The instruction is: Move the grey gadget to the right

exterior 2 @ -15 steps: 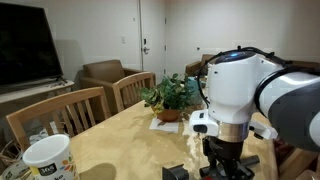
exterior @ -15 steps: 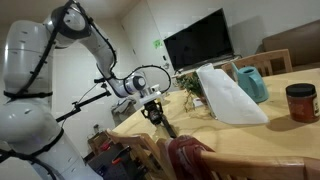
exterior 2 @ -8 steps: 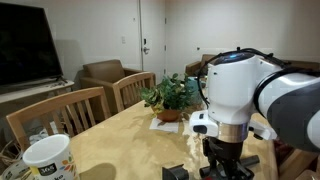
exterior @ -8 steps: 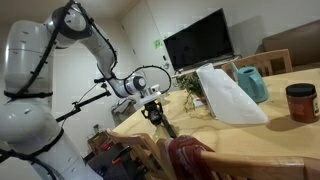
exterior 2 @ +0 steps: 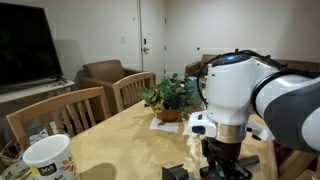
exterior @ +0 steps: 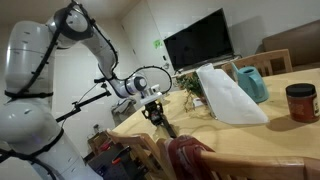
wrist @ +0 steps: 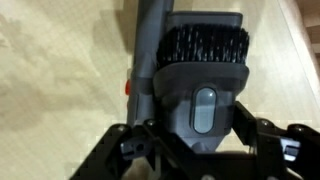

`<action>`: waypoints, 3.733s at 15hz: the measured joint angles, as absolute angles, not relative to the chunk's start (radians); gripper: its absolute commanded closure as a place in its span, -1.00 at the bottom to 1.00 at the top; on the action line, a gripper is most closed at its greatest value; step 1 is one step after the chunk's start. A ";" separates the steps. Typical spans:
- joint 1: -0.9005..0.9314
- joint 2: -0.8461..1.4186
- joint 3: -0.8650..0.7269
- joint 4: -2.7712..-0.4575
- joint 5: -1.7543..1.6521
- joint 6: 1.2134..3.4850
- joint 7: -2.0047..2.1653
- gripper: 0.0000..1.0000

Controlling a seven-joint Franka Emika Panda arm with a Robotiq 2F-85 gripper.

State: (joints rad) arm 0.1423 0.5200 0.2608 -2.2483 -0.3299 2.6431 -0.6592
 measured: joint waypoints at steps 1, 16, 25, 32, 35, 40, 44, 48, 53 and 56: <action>0.142 0.520 0.261 -2.247 -0.330 2.643 -0.659 0.13; 0.140 0.539 0.266 -2.211 -0.330 2.644 -0.704 0.13; 0.141 0.554 0.270 -2.189 -0.330 2.644 -0.705 -0.37; 0.141 0.559 0.271 -2.188 -0.330 2.644 -0.705 0.13; 0.143 0.568 0.271 -2.181 -0.330 2.644 -0.705 0.13; 0.149 0.584 0.271 -2.157 -0.330 2.643 -0.705 0.13; 0.157 0.603 0.271 -2.129 -0.333 2.643 -0.705 0.13; 0.168 0.619 0.270 -2.100 -0.346 2.644 -0.706 0.13; 0.176 0.629 0.270 -2.081 -0.354 2.644 -0.719 0.13; 0.176 0.633 0.270 -2.074 -0.357 2.646 -0.756 0.13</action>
State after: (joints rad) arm 0.1761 0.6328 0.2703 -2.0736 -0.3568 2.6461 -0.7563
